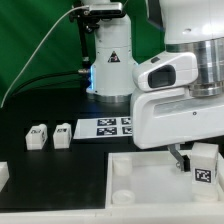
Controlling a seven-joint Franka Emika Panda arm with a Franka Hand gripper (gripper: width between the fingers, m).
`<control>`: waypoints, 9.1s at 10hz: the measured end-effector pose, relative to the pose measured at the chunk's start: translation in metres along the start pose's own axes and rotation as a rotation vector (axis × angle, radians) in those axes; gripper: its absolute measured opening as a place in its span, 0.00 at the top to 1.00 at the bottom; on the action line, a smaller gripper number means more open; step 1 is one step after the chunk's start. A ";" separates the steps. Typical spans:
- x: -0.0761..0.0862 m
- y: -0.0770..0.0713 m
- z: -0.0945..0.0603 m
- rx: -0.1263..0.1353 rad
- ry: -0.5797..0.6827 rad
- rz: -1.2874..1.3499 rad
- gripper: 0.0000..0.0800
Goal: Assemble one leg
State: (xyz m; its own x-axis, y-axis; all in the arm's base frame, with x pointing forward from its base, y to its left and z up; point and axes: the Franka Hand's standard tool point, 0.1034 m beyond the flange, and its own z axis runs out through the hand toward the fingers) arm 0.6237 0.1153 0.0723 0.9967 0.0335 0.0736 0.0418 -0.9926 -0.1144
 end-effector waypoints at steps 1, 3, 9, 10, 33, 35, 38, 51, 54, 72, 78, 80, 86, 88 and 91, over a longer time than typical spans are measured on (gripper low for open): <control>0.000 0.001 0.000 0.000 0.000 0.004 0.19; 0.001 0.005 0.000 0.000 0.001 0.060 0.19; 0.000 0.003 0.000 0.011 -0.003 0.540 0.63; 0.000 0.003 0.000 0.011 -0.004 0.622 0.63; 0.001 0.011 -0.002 0.059 0.049 0.426 0.22; 0.001 0.010 -0.002 0.064 0.045 0.532 0.44; 0.001 0.011 -0.001 0.070 0.036 0.785 0.64; 0.000 0.000 0.001 0.069 0.032 1.266 0.20; 0.000 -0.002 0.000 0.009 0.055 0.728 0.19; 0.005 0.003 0.004 0.010 0.036 1.339 0.51; 0.000 0.003 0.000 -0.028 0.089 0.498 0.19; 0.004 -0.008 -0.003 -0.086 0.082 0.102 0.19; 0.003 -0.005 -0.001 -0.087 0.086 0.245 0.63; 0.004 -0.002 0.000 -0.075 0.097 0.544 0.63; 0.002 0.005 0.001 -0.016 0.089 1.141 0.63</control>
Offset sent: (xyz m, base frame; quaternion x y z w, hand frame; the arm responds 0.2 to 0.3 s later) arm 0.0000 0.0000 0.0000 0.0000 0.0000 0.0000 1.0000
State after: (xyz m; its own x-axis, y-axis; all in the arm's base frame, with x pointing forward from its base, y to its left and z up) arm 0.6265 0.1106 0.0705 0.4447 -0.8957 0.0048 -0.8856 -0.4405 -0.1473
